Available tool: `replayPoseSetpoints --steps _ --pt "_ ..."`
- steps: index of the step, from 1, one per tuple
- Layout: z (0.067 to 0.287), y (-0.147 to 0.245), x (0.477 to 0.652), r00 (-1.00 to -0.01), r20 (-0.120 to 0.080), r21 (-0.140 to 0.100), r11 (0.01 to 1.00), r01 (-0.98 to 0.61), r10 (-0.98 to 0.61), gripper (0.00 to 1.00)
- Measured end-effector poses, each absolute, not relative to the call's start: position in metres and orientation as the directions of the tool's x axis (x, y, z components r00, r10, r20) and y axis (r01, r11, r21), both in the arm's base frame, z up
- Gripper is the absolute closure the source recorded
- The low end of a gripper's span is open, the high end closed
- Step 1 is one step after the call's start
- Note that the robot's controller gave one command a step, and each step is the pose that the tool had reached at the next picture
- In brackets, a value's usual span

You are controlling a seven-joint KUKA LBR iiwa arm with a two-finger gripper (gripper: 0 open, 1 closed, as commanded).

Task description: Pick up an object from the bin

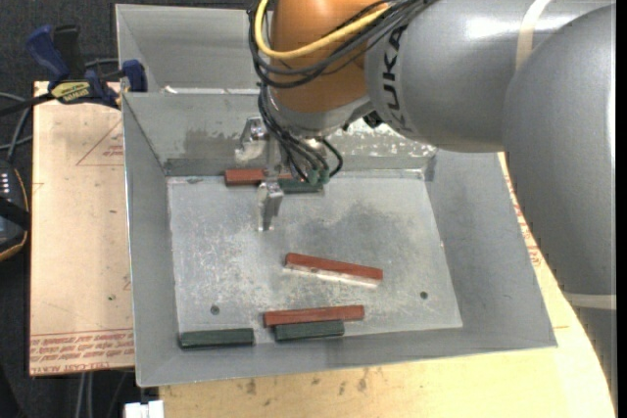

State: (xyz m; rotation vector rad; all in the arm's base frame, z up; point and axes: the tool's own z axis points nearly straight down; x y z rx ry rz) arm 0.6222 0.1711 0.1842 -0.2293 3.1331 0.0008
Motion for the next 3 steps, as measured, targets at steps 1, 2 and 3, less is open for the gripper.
replayPoseSetpoints --steps 1,2,3 --pt "0.176 0.129 0.588 -0.973 -0.015 0.001 0.974 -0.228 -0.228 0.00" --pt "0.135 0.100 0.582 -0.919 0.001 0.001 0.919 -0.395 -0.395 0.00" --pt "0.134 0.089 0.558 -0.833 0.000 0.001 0.833 -0.553 -0.553 0.00"
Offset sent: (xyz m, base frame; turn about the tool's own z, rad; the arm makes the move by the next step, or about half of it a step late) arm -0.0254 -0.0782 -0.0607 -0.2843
